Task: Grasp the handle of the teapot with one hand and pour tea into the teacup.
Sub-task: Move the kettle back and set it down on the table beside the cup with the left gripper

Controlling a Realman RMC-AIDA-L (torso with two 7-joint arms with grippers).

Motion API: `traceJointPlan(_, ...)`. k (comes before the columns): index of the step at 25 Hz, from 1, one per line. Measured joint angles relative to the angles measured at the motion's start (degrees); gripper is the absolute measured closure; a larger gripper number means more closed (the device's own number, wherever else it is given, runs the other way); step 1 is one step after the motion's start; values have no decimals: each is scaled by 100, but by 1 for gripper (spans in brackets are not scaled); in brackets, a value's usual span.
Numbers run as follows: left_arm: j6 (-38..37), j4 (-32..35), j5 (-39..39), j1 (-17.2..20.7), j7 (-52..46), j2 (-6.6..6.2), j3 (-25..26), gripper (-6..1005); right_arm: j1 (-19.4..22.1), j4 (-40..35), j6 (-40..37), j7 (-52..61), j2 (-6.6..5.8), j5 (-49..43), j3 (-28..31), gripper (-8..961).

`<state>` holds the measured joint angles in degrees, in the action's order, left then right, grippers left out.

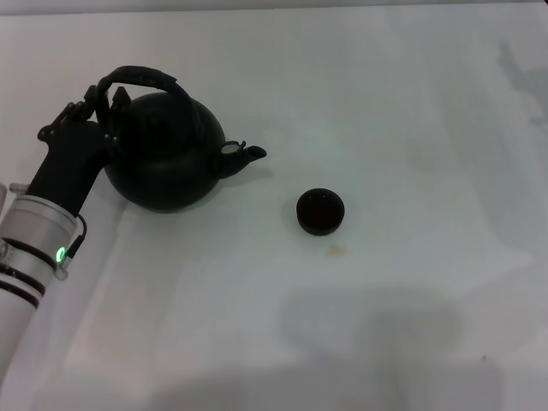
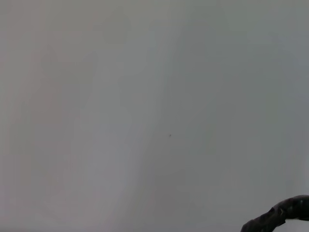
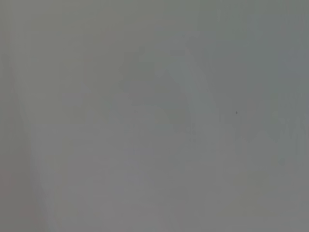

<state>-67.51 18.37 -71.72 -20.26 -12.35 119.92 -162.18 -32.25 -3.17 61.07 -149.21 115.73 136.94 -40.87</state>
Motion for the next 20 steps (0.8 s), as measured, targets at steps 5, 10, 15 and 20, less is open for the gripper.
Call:
traceJointPlan(5,-29,39,-61,8,-16,-7,2,554,-1,0,-4,53,-6,0,5,88)
traceJointPlan(10,-125,111,-77,112,-19,-33,-2,446,12,0,-8,53,-6,0,15,88)
traceJointPlan(15,-345,132,-20,333,-21,-48,-51,316,17,0,-10,53,-6,5,24,88)
traceJointPlan(20,-607,138,250,605,-81,-58,-61,135,18,0,-16,52,-6,1,14,88)
